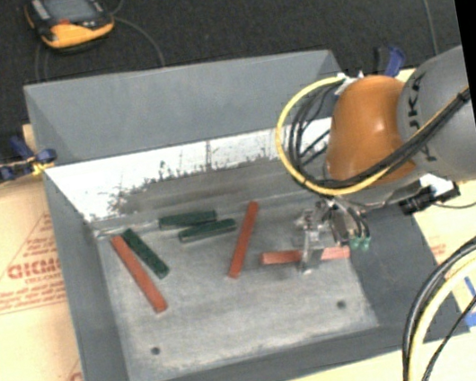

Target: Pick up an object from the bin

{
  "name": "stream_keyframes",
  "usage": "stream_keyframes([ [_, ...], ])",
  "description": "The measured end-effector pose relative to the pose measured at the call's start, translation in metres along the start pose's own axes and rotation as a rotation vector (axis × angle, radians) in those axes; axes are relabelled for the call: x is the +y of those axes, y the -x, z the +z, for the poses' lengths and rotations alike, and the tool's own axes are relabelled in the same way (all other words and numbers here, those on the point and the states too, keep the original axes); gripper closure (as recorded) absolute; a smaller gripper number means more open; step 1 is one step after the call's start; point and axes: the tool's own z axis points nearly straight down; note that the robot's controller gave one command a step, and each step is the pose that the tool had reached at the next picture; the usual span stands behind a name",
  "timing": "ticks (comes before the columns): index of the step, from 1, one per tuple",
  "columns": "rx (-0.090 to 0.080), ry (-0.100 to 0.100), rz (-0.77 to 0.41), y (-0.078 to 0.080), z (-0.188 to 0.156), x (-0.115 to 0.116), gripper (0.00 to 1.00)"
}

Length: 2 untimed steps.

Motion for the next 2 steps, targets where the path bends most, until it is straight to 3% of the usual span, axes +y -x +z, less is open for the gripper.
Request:
stream_keyframes([
  [2, -0.008, 0.000, -0.001, 0.002, -0.032, 0.000, 1.00],
])
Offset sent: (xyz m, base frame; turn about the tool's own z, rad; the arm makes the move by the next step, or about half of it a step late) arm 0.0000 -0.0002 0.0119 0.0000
